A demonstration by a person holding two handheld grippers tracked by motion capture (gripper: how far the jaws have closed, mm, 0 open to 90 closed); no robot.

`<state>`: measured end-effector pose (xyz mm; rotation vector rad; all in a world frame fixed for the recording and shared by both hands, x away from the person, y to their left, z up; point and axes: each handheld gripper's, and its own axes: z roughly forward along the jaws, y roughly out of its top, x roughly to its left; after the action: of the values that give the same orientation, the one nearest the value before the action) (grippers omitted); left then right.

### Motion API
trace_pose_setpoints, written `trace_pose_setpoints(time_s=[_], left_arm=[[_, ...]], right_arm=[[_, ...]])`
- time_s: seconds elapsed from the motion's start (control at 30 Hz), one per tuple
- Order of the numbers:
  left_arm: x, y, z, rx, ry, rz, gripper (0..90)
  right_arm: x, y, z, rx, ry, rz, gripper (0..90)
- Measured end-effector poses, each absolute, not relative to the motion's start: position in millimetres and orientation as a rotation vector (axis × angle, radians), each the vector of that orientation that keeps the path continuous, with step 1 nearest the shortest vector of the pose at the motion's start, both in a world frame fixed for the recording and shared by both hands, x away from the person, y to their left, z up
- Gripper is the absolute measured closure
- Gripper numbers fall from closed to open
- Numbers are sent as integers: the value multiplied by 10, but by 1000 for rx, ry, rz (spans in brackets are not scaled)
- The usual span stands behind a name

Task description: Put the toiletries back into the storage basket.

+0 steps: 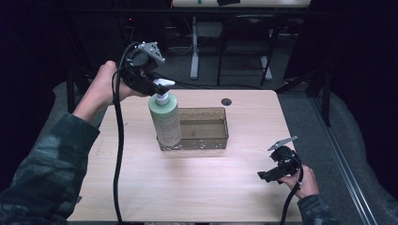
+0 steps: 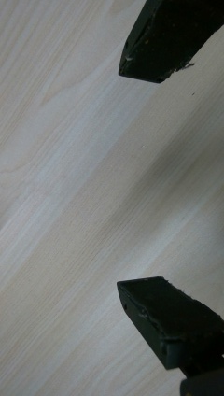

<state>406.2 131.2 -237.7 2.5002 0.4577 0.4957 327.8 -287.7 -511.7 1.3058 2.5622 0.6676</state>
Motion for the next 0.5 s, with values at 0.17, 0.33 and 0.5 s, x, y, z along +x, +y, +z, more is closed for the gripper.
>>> trace_pose_setpoints(time_s=[0.17,0.33,0.5], left_arm=[[4110,1306,-2364,2507,467,486,623],[4141,1296,-2334,2495,482,509,623],[4179,1290,-2322,2506,479,514,623]], right_arm=[[3277,-2878,-5112,1302,2560,670,0],[3277,-2878,-5114,1303,2561,670,0],[3276,-2872,-5116,1302,2563,669,1]])
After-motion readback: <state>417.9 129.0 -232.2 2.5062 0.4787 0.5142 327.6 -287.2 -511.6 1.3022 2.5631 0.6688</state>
